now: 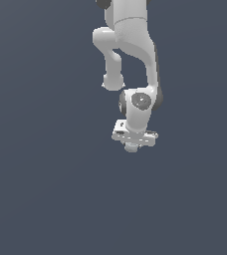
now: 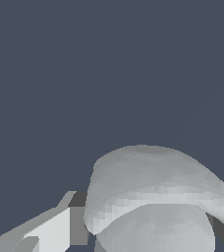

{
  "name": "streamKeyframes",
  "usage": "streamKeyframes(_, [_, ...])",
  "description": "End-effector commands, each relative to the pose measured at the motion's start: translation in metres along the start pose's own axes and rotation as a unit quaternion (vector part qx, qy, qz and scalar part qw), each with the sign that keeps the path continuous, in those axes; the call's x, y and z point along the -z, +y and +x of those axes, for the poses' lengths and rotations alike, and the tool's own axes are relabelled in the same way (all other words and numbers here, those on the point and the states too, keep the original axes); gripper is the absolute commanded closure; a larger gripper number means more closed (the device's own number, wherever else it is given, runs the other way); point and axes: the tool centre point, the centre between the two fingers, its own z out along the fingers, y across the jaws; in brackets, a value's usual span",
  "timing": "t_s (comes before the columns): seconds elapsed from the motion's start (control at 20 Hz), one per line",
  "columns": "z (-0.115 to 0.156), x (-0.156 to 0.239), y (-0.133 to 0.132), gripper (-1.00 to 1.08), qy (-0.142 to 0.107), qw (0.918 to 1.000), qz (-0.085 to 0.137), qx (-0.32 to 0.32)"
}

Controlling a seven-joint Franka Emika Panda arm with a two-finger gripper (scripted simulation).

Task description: Pick up the object and move it to a goal position.

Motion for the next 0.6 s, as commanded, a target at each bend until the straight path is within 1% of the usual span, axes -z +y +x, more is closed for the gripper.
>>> streamKeyframes(0.0, [0.000,-0.001,0.001,1.08,0.000,1.0000,0.000,0.000])
streamKeyframes(0.3, [-0.003,0.001,-0.006,1.08,0.000,1.0000,0.000,0.000])
streamKeyframes(0.55, [-0.013,0.005,-0.028,1.08,0.000,1.0000,0.000,0.000])
